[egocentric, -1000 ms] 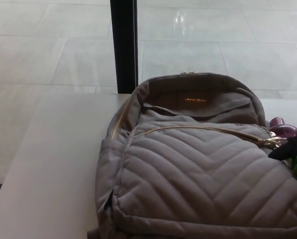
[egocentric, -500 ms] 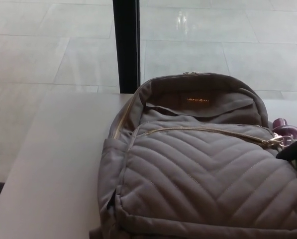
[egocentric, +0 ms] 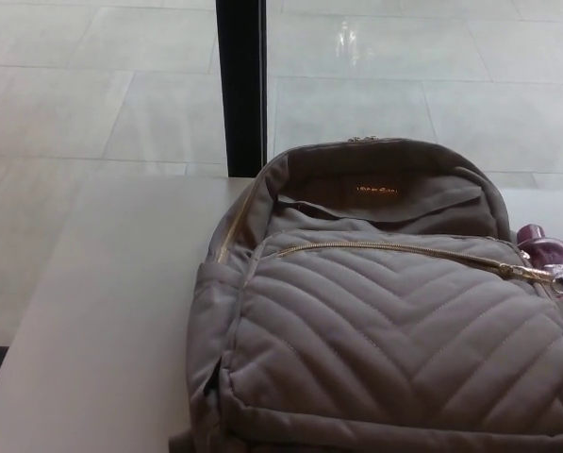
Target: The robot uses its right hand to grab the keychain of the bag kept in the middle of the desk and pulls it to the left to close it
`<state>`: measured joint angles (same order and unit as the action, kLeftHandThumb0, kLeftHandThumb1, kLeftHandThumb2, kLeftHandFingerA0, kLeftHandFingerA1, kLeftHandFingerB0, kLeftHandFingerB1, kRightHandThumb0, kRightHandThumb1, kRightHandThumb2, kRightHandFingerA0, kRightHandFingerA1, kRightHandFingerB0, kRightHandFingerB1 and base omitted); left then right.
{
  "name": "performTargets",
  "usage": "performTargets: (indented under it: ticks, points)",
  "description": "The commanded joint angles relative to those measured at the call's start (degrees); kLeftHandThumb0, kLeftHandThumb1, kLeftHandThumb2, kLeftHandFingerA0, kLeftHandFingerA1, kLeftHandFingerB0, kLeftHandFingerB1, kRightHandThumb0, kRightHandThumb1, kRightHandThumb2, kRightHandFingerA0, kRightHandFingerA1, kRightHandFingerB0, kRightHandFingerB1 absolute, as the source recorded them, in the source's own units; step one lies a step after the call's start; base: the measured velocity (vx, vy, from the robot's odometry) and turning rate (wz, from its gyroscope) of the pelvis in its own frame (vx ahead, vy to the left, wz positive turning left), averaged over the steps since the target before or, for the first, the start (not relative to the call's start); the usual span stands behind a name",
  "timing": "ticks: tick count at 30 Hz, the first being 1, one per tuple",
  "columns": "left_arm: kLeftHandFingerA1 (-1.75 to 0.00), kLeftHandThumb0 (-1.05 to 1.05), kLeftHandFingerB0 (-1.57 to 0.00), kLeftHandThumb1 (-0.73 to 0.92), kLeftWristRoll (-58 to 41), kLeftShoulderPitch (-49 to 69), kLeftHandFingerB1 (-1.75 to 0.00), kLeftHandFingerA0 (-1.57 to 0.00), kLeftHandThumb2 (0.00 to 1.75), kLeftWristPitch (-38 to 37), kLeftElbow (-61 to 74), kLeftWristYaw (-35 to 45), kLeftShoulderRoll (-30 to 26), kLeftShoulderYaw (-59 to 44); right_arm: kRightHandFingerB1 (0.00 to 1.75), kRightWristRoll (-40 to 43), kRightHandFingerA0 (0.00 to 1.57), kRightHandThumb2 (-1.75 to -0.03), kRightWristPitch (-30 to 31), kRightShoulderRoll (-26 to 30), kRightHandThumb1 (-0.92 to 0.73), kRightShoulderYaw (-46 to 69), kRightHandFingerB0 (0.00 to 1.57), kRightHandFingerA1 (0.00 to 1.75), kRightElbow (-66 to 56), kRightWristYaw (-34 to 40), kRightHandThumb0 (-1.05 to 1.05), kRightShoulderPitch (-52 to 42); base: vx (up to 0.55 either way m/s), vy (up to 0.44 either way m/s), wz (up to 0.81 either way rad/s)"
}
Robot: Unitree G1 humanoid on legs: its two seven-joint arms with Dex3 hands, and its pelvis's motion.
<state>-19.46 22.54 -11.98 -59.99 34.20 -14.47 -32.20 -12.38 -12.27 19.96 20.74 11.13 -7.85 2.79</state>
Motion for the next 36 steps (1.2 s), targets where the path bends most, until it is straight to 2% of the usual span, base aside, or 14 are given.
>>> performTargets:
  ticks: [1, 9, 11, 12, 18, 19, 21, 22, 24, 25, 26, 28, 32, 36]
  points:
    - [-0.61, -0.47, -0.61, 0.85, -0.98, 0.96, -0.54, -0.63, 0.65, -2.90, -0.19, 0.59, -0.46, -0.27, 1.25, 5.97, 0.96, -1.14, -3.14, -1.52, -0.48, 2.78, 0.90, 1.53, 1.44, 4.39, -0.15, 1.43, 0.00, 0.000, 0.00]
    - [-0.61, -0.47, -0.60, 0.86, -0.82, 0.13, -0.54, -0.61, 0.65, -3.57, -2.20, 0.16, -0.52, -0.11, 1.31, 8.14, 1.03, -1.19, -2.69, -4.83, -0.46, 2.13, 0.94, 1.58, -0.17, 5.30, -0.16, 1.74, 0.00, 0.000, 0.00]
    - [-0.62, -0.48, -0.62, 0.88, -1.07, 0.17, -0.54, -0.64, 0.66, -3.60, -2.19, 0.54, -0.46, -0.21, 1.15, 6.28, 1.25, -1.16, -4.01, -4.37, -0.49, 0.57, 0.98, 1.35, 0.13, 5.45, -0.13, 1.57, 0.00, 0.000, 0.00]
    - [-0.60, -0.48, -0.60, 0.88, -0.59, 0.08, -0.53, -0.62, 0.66, -4.17, -2.58, 0.25, -0.60, 0.07, 1.34, 5.60, 1.02, -1.20, -4.08, -4.10, -0.45, 0.07, 0.92, 1.59, -0.04, 5.76, -0.14, 1.49, 0.00, 0.000, 0.00]
    - [-0.59, -0.49, -0.61, 0.86, -1.02, -0.31, -0.52, -0.62, 0.65, -3.50, -4.53, 0.58, -1.32, -0.33, 1.36, 4.64, 1.00, -1.19, -6.16, -3.00, -0.46, -2.46, 0.91, 1.57, -0.24, 6.20, -0.12, 1.11, 0.00, 0.000, 0.00]
    - [-0.59, -0.51, -0.60, 0.86, -0.61, -0.21, -0.52, -0.61, 0.65, -4.30, -4.60, 0.42, -1.41, -0.07, 1.20, 3.60, 1.21, -1.14, -6.62, -2.12, -0.47, -3.07, 1.01, 1.34, -0.48, 6.05, -0.14, 0.98, 0.00, 0.000, 0.00]
    - [-0.58, -0.53, -0.57, 0.86, -0.40, 0.06, -0.51, -0.60, 0.66, -4.46, -4.24, 0.77, -1.56, 0.27, 1.49, 1.88, 0.93, -1.21, -8.04, -0.37, -0.46, -4.25, 0.83, 1.63, -0.31, 6.08, -0.12, 0.78, 0.00, 0.000, 0.00]
    - [-0.59, -0.54, -0.57, 0.87, -0.65, 0.15, -0.52, -0.60, 0.66, -4.54, -4.06, 1.15, -1.53, 0.15, 1.23, 1.80, 1.20, -1.15, -8.33, 0.48, -0.46, -4.89, 1.01, 1.37, -0.39, 5.37, -0.16, 1.32, 0.00, 0.000, 0.00]
    - [-0.59, -0.54, -0.57, 0.87, -0.63, 0.35, -0.52, -0.60, 0.66, -4.71, -3.99, 0.98, -1.60, 0.12, 1.24, 1.40, 1.20, -1.16, -10.07, 1.37, -0.44, -5.76, 1.01, 1.37, 0.28, 5.67, -0.12, 1.62, 0.00, 0.000, 0.00]
    - [-0.59, -0.53, -0.58, 0.89, -0.58, 0.42, -0.52, -0.60, 0.66, -4.59, -3.96, 0.62, -1.66, 0.10, 1.49, 1.65, 0.94, -1.23, -10.26, 1.87, -0.43, -6.37, 0.84, 1.68, 0.03, 5.10, -0.10, 2.08, 0.00, 0.000, 0.00]
    - [-0.60, -0.53, -0.58, 0.88, -0.76, 0.45, -0.53, -0.60, 0.66, -4.41, -3.87, 0.64, -1.68, -0.03, 1.24, 1.87, 1.22, -1.16, -10.48, 2.13, -0.43, -6.78, 1.03, 1.38, 0.03, 4.72, -0.12, 2.55, 0.00, 0.000, 0.00]
    - [-0.59, -0.53, -0.61, 0.88, -0.97, 0.44, -0.53, -0.62, 0.66, -4.47, -3.99, 0.67, -1.59, -0.24, 1.23, 2.16, 1.24, -1.17, -12.99, 3.18, -0.43, -7.73, 1.04, 1.38, 1.24, 4.46, -0.09, 3.86, 0.00, 0.000, 0.00]
    - [-0.59, -0.52, -0.56, 0.88, -0.28, -0.15, -0.52, -0.61, 0.66, -4.49, -4.95, 0.34, -2.10, 0.26, 1.48, 1.51, 0.91, -1.21, -9.11, 4.89, -0.43, -9.40, 0.84, 1.69, -1.02, 3.54, -0.08, 5.83, 0.00, 0.000, 0.00]
    - [-0.60, -0.51, -0.57, 0.89, -0.44, 0.57, -0.52, -0.59, 0.66, -4.71, -4.09, 0.48, -1.69, 0.38, 1.11, 2.06, 0.92, -1.03, -6.29, 7.92, -0.54, -9.94, 0.90, 1.54, -0.75, 1.37, 0.00, 6.16, 0.00, 0.000, 0.00]
